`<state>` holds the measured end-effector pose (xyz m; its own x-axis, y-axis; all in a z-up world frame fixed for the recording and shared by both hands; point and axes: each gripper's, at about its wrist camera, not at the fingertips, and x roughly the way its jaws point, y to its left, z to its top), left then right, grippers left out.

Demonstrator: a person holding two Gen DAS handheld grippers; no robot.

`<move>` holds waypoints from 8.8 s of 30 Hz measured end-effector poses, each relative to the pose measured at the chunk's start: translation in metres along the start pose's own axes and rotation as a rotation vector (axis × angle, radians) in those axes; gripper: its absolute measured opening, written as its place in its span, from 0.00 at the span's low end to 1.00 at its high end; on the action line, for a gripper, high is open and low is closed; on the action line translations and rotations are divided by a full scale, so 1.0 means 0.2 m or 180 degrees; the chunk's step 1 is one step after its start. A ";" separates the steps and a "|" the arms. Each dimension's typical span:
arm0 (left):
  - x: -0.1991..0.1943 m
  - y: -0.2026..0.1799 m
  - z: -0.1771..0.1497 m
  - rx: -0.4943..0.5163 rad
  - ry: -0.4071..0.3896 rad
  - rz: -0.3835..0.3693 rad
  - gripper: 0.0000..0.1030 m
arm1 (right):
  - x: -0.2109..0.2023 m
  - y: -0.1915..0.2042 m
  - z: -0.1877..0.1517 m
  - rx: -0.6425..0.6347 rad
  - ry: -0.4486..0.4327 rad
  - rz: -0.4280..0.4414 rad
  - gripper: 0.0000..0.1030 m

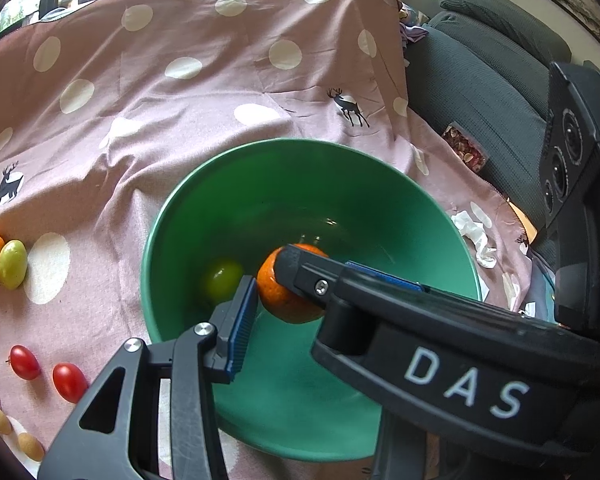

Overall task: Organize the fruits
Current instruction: 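Open the right tool to release the orange and withdraw, then move the right tool over the second orange on the cloth, then close the right tool on the second orange and lift it, then carry the second orange with the right tool into the green bowl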

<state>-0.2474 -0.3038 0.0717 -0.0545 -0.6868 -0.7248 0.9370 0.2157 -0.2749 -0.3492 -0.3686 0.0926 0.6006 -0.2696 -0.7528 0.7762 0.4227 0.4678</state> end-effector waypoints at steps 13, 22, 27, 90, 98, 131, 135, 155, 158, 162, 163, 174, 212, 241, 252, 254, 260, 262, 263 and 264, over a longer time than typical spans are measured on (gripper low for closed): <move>-0.20 0.07 -0.02 -0.0045 -0.0237 0.0275 0.58 | -0.07 0.07 0.00 -0.0138 -0.0169 0.0070 0.42; -0.42 0.29 -0.13 -0.0352 -0.0373 0.0868 0.65 | -0.08 0.18 0.00 -0.0232 -0.0253 0.0054 0.42; -0.56 0.47 -0.20 -0.0694 -0.0425 0.1098 0.67 | -0.07 0.27 -0.02 -0.0347 -0.0256 0.0076 0.45; -0.77 1.24 -0.48 -0.2035 -0.0498 0.1281 0.63 | 0.32 0.92 -0.40 -0.1508 0.0791 0.0207 0.45; -0.71 1.16 -0.46 -0.1874 -0.0413 0.1275 0.61 | 0.48 0.82 -0.47 -0.1471 0.1069 -0.0126 0.45; -0.44 0.77 -0.43 -0.1263 0.0193 0.0334 0.51 | 0.44 0.56 -0.34 -0.0288 0.1251 0.0736 0.45; -0.41 0.78 -0.44 -0.1341 0.0280 0.0236 0.51 | 0.48 0.56 -0.36 -0.0277 0.1367 0.0737 0.45; -0.41 0.76 -0.44 -0.1255 0.0219 0.0354 0.44 | 0.46 0.63 -0.39 -0.0496 0.1291 0.0793 0.46; -0.44 0.75 -0.43 -0.1238 0.0123 0.0402 0.44 | 0.42 0.66 -0.39 -0.0562 0.1195 0.0824 0.46; -0.49 0.73 -0.41 -0.1200 -0.0003 0.0414 0.44 | 0.38 0.69 -0.38 -0.0635 0.1076 0.0882 0.46; -0.50 0.72 -0.41 -0.1184 -0.0037 0.0425 0.44 | 0.36 0.69 -0.38 -0.0667 0.1035 0.0885 0.46; -0.63 0.63 -0.37 -0.1013 -0.0427 0.0414 0.44 | 0.18 0.76 -0.37 -0.0906 0.0596 0.0956 0.46; -0.44 0.10 -0.08 -0.0146 -0.0631 0.0068 0.44 | -0.21 0.30 -0.13 -0.0423 -0.0343 0.0898 0.46; -0.13 -0.10 0.00 0.0076 -0.0227 -0.0263 0.44 | -0.20 -0.04 -0.05 0.0187 -0.0405 0.0516 0.46; -0.04 -0.12 0.00 0.0072 -0.0104 -0.0298 0.44 | -0.16 -0.10 -0.04 0.0293 -0.0332 0.0379 0.46; -0.04 -0.12 0.00 0.0071 -0.0095 -0.0301 0.44 | -0.16 -0.10 -0.04 0.0301 -0.0324 0.0361 0.46; -0.03 -0.12 0.01 0.0066 -0.0080 -0.0329 0.44 | -0.16 -0.11 -0.04 0.0305 -0.0327 0.0331 0.46; -0.03 -0.11 0.01 0.0060 -0.0075 -0.0340 0.44 | -0.16 -0.11 -0.04 0.0306 -0.0325 0.0322 0.46; -0.02 -0.11 0.01 0.0055 -0.0072 -0.0346 0.44 | -0.16 -0.11 -0.04 0.0307 -0.0322 0.0319 0.46; -0.02 -0.11 0.01 0.0052 -0.0069 -0.0350 0.44 | -0.15 -0.11 -0.04 0.0309 -0.0319 0.0312 0.46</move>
<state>-0.2677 -0.3064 0.0820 -0.1500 -0.7207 -0.6768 0.9312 0.1270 -0.3416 -0.3859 -0.3630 0.1020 0.6866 -0.3183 -0.6537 0.7250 0.3669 0.5829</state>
